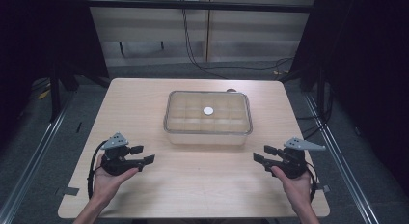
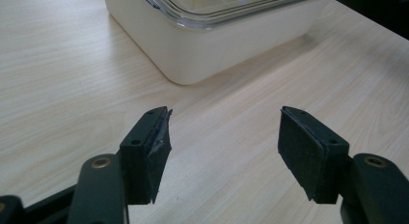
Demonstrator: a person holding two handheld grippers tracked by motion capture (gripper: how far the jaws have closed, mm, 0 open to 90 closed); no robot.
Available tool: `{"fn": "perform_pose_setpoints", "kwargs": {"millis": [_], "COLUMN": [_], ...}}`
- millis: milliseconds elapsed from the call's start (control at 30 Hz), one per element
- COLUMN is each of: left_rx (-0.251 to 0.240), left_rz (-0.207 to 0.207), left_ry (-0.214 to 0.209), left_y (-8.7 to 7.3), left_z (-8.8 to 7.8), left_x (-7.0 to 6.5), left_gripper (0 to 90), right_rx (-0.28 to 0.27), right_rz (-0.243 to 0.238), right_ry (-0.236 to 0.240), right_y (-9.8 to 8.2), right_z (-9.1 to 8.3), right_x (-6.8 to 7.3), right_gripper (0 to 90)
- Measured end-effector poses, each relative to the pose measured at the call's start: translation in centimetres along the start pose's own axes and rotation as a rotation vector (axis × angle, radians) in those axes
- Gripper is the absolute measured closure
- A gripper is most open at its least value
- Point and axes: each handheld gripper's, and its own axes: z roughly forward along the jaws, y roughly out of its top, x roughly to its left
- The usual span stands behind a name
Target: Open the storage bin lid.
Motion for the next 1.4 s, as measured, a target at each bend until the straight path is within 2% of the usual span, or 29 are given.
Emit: {"fn": "perform_pose_setpoints", "kwargs": {"millis": [33,133,167,267,300,333,367,467,500,567,833,967,1000,1100,1333,1367,1400], "left_rx": [-0.004,-0.012,0.007,0.007,0.007,0.007,0.0,-0.011,-0.012,-0.018,-0.027,-0.009,0.007,0.03,0.021,0.02,0.02], "left_rz": [0.011,0.021,0.029,0.028,0.026,0.031,0.033,0.024,0.022,0.007,0.022,0.014,-0.009,-0.009,-0.001,0.031,0.031], "left_ry": [-0.001,-0.016,-0.016,-0.025,-0.026,-0.024,-0.026,-0.018,-0.014,0.002,0.011,0.012,-0.002,0.014,-0.017,-0.034,-0.034], "left_y": [0.2,0.4,0.5,0.7,0.9,1.4,1.6,2.2,2.4,3.1,4.5,5.1,5.3,5.6,6.7,7.1,7.1], "left_z": [-0.1,-0.3,-0.1,0.1,0.2,0.5,0.6,0.7,0.7,0.8,1.2,1.9,2.3,2.9,3.1,3.2,3.2], "left_x": [0.0,0.1,0.2,0.3,0.3,0.4,0.4,0.6,0.8,1.2,1.2,1.6,2.1,2.4,2.7,2.9,2.9], "left_gripper": [36.0,33.3,32.6,32.3,32.6,33.8,33.6,33.2,33.0,32.9,34.4,35.6,36.1,38.8,40.9,53.6,51.7], "right_rx": [0.001,-0.014,-0.019,-0.025,-0.027,-0.019,-0.016,-0.001,0.007,0.012,0.033,0.055,0.057,0.056,0.093,0.091,0.091], "right_rz": [0.0,-0.019,-0.024,-0.023,-0.021,-0.02,-0.008,-0.009,0.007,0.011,-0.01,-0.022,-0.013,-0.011,-0.012,-0.006,-0.006], "right_ry": [-0.023,-0.015,-0.018,-0.006,-0.017,-0.021,-0.007,-0.003,0.023,0.034,0.019,0.011,0.01,0.023,0.024,0.016,0.016], "right_y": [0.3,1.0,1.1,1.4,1.4,1.6,1.7,2.1,2.6,3.2,5.1,6.2,6.3,7.0,7.9,8.2,8.2], "right_z": [0.1,0.5,0.6,1.0,1.1,1.8,2.0,2.4,2.4,2.4,2.6,3.7,3.9,4.5,5.4,5.7,5.7], "right_x": [0.1,0.3,0.4,0.5,0.4,0.1,-0.1,-0.4,-0.8,-0.9,-1.2,-2.0,-2.1,-2.3,-3.0,-3.3,-3.3], "right_gripper": [36.6,37.5,37.5,38.0,38.4,38.4,38.4,38.4,38.4,37.6,36.0,35.6,35.3,34.7,34.7,34.7,34.7]}}
